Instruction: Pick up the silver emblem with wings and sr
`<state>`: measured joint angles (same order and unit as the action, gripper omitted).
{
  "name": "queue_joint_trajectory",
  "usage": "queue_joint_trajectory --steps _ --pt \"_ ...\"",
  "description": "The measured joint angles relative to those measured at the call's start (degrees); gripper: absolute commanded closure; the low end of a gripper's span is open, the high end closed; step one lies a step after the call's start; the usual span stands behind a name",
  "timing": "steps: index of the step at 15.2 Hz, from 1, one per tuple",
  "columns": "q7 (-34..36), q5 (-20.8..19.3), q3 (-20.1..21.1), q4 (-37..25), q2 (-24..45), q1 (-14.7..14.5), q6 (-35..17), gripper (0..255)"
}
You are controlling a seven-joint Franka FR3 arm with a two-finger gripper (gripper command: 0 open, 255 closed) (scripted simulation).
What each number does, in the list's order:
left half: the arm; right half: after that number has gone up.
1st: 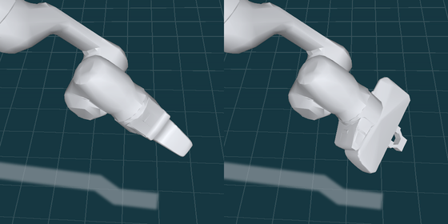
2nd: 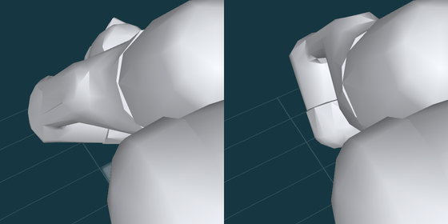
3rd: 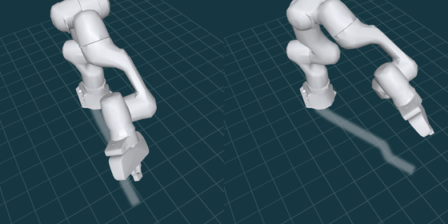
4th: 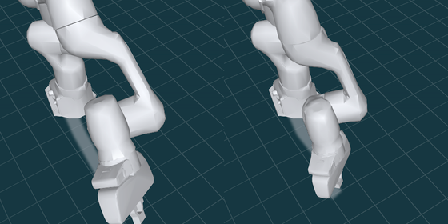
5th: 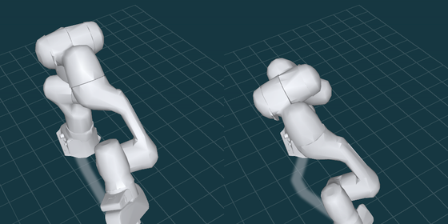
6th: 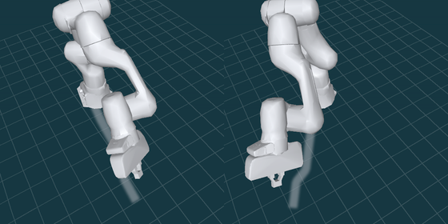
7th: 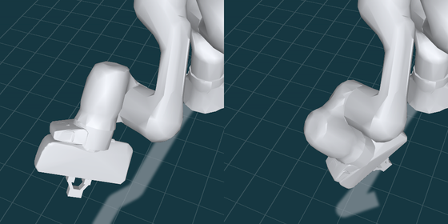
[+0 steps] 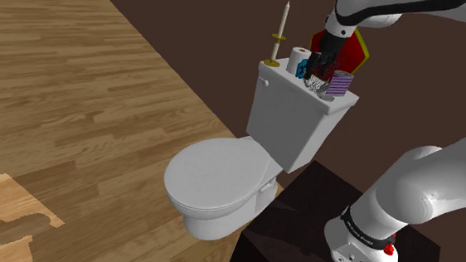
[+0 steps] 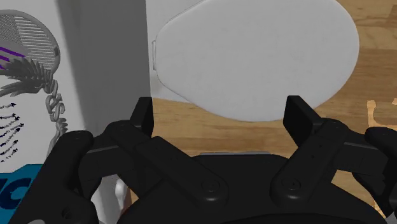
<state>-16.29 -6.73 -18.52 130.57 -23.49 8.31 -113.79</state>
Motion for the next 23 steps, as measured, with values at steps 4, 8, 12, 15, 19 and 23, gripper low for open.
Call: queue_joint_trajectory --steps 4,8,12,15,19,23 --pt "-4.4 1.3 -3.8 -3.8 6.6 0.5 -3.1 0" --pt "-9.3 3.9 -7.4 -8.1 13.9 1.2 -5.8 0" --pt "-15.7 8.5 -10.8 -14.4 22.5 2.6 -7.3 0" --pt "-19.9 12.7 -12.2 -19.8 29.2 4.3 -7.6 0" --pt "-22.4 15.1 -12.4 -21.2 32.8 5.5 -9.2 0" --pt "-23.3 16.3 -12.2 -19.6 34.2 5.8 -12.0 0"
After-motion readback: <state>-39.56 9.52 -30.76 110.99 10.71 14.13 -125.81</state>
